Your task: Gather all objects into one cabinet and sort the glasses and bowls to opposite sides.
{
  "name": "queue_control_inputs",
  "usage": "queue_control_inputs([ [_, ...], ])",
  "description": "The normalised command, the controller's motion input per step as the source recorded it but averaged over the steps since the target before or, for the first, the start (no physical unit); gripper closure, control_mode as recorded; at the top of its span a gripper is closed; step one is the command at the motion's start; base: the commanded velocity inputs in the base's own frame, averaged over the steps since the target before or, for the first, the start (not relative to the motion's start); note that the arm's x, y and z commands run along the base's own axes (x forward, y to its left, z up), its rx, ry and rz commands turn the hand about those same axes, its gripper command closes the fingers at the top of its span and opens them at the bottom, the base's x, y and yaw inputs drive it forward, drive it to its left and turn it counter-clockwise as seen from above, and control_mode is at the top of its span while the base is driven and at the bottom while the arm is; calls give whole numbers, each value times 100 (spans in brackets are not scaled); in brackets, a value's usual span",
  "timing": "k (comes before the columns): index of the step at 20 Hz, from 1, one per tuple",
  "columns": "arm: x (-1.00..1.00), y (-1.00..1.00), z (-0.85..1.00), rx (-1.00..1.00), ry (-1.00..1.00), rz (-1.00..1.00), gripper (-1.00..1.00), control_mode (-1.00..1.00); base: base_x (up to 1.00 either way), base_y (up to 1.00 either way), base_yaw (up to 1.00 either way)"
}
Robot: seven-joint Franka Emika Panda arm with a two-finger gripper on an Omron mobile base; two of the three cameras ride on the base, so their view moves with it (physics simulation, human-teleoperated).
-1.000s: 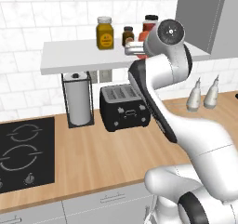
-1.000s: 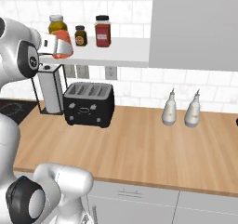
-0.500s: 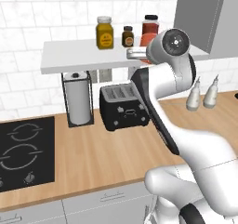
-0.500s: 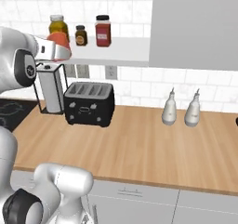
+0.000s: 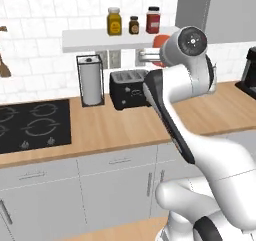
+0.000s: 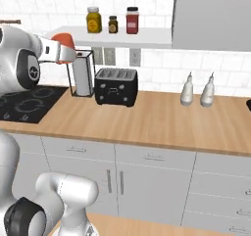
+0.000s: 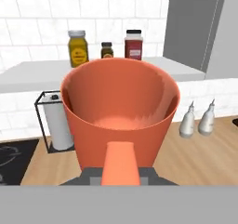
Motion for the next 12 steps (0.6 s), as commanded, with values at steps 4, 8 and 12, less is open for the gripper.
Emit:
queue_control_inputs([
  [4, 0, 0, 0, 0, 0, 0, 100, 100, -66, 100, 4],
  [8, 0, 0, 0, 0, 0, 0, 100, 100, -57, 100, 2],
  [12, 0, 0, 0, 0, 0, 0, 100, 100, -40, 100, 0],
])
